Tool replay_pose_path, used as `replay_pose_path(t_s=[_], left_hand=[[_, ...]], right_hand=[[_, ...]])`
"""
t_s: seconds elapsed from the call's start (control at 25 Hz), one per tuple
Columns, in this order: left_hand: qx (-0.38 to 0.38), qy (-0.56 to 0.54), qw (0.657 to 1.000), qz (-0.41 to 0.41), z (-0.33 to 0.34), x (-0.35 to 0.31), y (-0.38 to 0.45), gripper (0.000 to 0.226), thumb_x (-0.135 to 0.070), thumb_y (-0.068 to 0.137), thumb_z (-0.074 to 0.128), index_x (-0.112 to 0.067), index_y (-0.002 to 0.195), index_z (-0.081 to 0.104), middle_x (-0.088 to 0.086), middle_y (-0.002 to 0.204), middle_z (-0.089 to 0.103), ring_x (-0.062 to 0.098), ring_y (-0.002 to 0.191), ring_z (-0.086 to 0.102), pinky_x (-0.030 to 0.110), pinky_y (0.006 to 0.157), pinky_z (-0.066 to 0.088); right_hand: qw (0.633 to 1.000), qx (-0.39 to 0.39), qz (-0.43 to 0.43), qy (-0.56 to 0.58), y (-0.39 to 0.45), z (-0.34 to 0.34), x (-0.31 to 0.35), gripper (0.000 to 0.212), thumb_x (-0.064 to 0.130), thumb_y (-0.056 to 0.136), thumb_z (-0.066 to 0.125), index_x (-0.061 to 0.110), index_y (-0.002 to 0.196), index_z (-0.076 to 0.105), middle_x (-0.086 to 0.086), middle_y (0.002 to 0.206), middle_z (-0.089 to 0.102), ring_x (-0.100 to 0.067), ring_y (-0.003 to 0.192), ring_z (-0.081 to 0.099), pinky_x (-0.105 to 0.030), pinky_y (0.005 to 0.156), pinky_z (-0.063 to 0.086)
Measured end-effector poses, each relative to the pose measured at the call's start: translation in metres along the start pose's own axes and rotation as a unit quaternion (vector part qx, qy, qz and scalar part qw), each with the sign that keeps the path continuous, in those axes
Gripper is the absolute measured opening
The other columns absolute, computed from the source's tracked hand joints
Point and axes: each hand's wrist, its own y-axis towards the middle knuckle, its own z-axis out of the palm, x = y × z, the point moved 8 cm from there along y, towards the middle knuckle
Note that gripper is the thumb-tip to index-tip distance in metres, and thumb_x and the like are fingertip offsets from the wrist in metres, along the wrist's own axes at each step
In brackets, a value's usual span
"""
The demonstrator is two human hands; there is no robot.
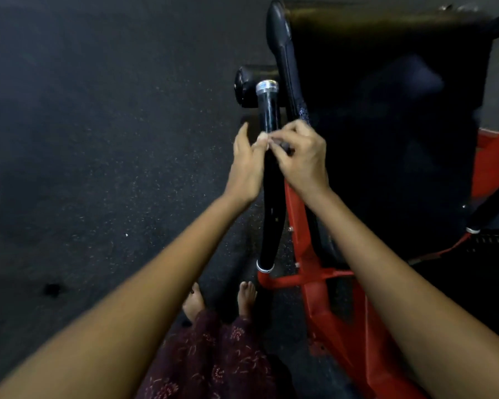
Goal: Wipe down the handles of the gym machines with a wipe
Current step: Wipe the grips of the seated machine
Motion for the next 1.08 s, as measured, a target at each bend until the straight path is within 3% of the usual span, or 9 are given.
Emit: replay_pose_path(t_s=[0.12, 0.2, 0.32, 0.44, 0.6, 0.76, 0.84, 0.92, 1.08], left_hand=[[-0.026, 0.014, 1.0, -0.007, 0.019, 0.025, -0.037, 0.087, -0.053, 0.088, 0.048, -0.011, 0.151, 0.005, 0.006, 0.159, 0.008, 0.018, 0.141, 0.026, 0.042, 0.117, 0.019], [-0.061, 0.102, 0.993, -0.003, 0.029, 0.031, -0.04, 0.093, -0.047, 0.087, 0.059, -0.01, 0.151, 0.003, 0.006, 0.159, 0.008, 0.02, 0.142, 0.025, 0.05, 0.117, 0.015], [-0.153, 0.169, 0.973, -0.041, 0.035, 0.03, -0.049, 0.082, -0.027, 0.087, 0.062, -0.011, 0.15, 0.012, 0.004, 0.156, 0.019, 0.021, 0.137, 0.033, 0.05, 0.114, 0.015], [-0.214, 0.177, 0.961, 0.012, 0.034, 0.027, -0.052, 0.073, -0.017, 0.082, 0.064, -0.007, 0.145, 0.029, 0.008, 0.146, 0.041, 0.022, 0.131, 0.043, 0.048, 0.113, 0.021], [-0.262, 0.212, 0.94, 0.054, 0.034, 0.024, -0.056, 0.073, -0.012, 0.076, 0.065, 0.001, 0.142, 0.035, 0.012, 0.122, 0.061, 0.026, 0.115, 0.057, 0.05, 0.112, 0.027], [-0.283, 0.228, 0.928, 0.08, 0.033, 0.023, -0.056, 0.074, -0.007, 0.071, 0.066, 0.004, 0.139, 0.039, 0.013, 0.115, 0.065, 0.028, 0.101, 0.065, 0.054, 0.109, 0.029], [-0.295, 0.244, 0.92, 0.086, 0.033, 0.022, -0.057, 0.074, -0.006, 0.069, 0.066, 0.005, 0.138, 0.04, 0.013, 0.116, 0.065, 0.028, 0.097, 0.066, 0.056, 0.108, 0.03], [-0.289, 0.244, 0.922, 0.085, 0.035, 0.023, -0.056, 0.074, -0.008, 0.07, 0.063, 0.004, 0.139, 0.038, 0.014, 0.117, 0.064, 0.029, 0.096, 0.067, 0.055, 0.11, 0.028], [-0.27, 0.239, 0.93, 0.076, 0.036, 0.026, -0.055, 0.074, -0.008, 0.071, 0.062, 0.005, 0.14, 0.037, 0.016, 0.12, 0.062, 0.03, 0.093, 0.067, 0.055, 0.111, 0.025]], right_hand=[[0.999, -0.027, -0.022, 0.002, 0.05, 0.003, 0.0, 0.007, 0.003, 0.072, 0.068, 0.003, 0.078, 0.072, -0.015, 0.074, 0.06, -0.01, 0.065, 0.05, -0.003, 0.062, 0.033], [0.999, -0.029, -0.02, 0.008, 0.066, 0.005, -0.002, 0.008, 0.004, 0.072, 0.066, 0.004, 0.077, 0.072, -0.016, 0.074, 0.06, -0.008, 0.065, 0.049, 0.001, 0.062, 0.031], [1.0, -0.008, 0.009, 0.008, 0.052, 0.008, -0.01, 0.011, 0.004, 0.075, 0.062, 0.004, 0.081, 0.072, -0.014, 0.078, 0.06, -0.009, 0.066, 0.05, -0.001, 0.06, 0.032], [0.999, 0.032, -0.02, -0.003, 0.055, 0.007, -0.004, 0.01, 0.005, 0.078, 0.062, 0.003, 0.082, 0.071, -0.014, 0.082, 0.061, -0.009, 0.07, 0.05, -0.001, 0.061, 0.033], [0.997, 0.065, -0.035, -0.016, 0.115, 0.01, -0.002, 0.013, 0.01, 0.08, 0.061, 0.005, 0.083, 0.072, -0.011, 0.087, 0.066, -0.007, 0.076, 0.053, -0.004, 0.065, 0.038], [0.954, 0.186, -0.217, -0.085, 0.068, 0.034, 0.012, 0.016, 0.012, 0.079, 0.054, 0.004, 0.072, 0.066, -0.014, 0.081, 0.064, -0.028, 0.083, 0.061, -0.03, 0.076, 0.047], [0.927, 0.219, -0.292, -0.086, 0.047, 0.03, 0.017, 0.019, 0.014, 0.079, 0.049, 0.005, 0.073, 0.064, -0.012, 0.081, 0.065, -0.03, 0.086, 0.063, -0.036, 0.089, 0.045], [0.907, 0.208, -0.349, -0.112, 0.057, 0.028, 0.028, 0.021, 0.015, 0.083, 0.046, 0.007, 0.077, 0.065, -0.01, 0.085, 0.067, -0.027, 0.09, 0.065, -0.034, 0.101, 0.039], [0.903, 0.169, -0.369, -0.142, 0.054, 0.032, 0.03, 0.03, 0.018, 0.088, 0.041, 0.002, 0.082, 0.066, -0.014, 0.092, 0.068, -0.029, 0.098, 0.064, -0.036, 0.104, 0.038]])
